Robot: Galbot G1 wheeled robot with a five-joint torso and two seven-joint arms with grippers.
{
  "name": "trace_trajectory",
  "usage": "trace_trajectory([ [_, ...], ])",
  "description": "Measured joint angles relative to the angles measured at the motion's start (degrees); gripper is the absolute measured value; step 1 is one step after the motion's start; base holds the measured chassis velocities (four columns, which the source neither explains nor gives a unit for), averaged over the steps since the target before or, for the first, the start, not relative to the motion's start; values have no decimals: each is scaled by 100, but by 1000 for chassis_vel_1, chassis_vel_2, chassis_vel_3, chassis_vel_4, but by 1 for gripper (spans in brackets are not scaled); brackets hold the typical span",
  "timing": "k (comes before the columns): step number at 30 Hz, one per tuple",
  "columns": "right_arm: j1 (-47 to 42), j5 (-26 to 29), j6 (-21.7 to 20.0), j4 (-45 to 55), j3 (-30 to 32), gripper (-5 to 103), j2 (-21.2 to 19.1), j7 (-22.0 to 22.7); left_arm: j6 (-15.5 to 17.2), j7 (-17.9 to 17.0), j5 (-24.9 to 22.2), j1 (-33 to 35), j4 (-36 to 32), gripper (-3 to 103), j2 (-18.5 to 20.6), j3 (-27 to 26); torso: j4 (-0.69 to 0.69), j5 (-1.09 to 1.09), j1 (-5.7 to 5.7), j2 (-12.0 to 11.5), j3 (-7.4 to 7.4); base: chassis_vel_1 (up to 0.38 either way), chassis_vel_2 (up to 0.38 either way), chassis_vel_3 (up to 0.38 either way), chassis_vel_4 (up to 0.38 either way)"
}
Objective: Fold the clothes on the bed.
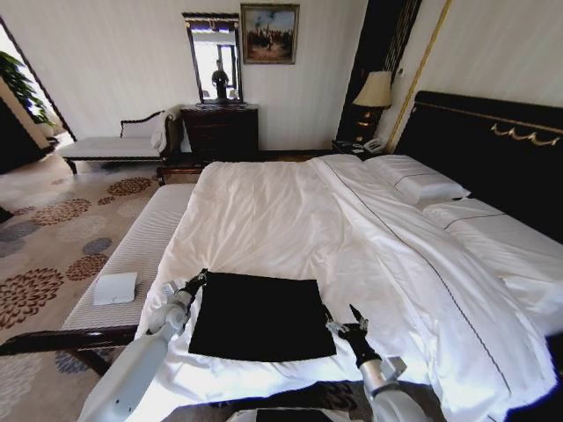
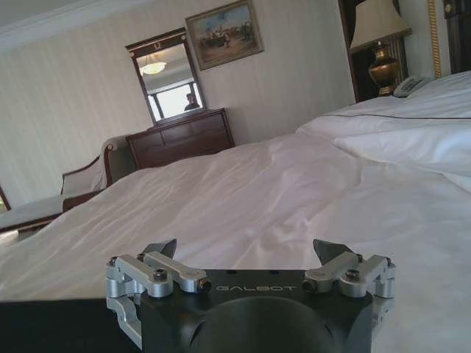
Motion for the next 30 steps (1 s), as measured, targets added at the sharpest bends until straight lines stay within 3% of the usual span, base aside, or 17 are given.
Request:
trace_trajectory([
  [12,734,549,-232,-370,-346,100,-327,96,-92,-70,340,80,-150,2,-99,61,-2,-1,0,0,0,0,0,0,0],
  [16,1013,1142,-466,-496,-462,100,-462,97,-121,-98,371,87,-169,2,-101,75,-2,-1,-1,0,0,0,0,0,0],
  [20,1624,2518,-1171,-743,-595,100,-719,94,-143,-138,387,77,-126,2,-119,82,-1,-2,0,-1,0,0,0,0,0],
  [26,2229,3277,-1547,-1398,-738,100,-840,59,-152,-178,388,71,-120,2,-149,98,1,-1,0,-1,0,0,0,0,0],
  [30,2310,3324,-1637,-1696,-742,100,-835,-147,-152,-182,363,-34,-20,2,-148,190,-3,-2,0,-1,0,0,0,0,0],
])
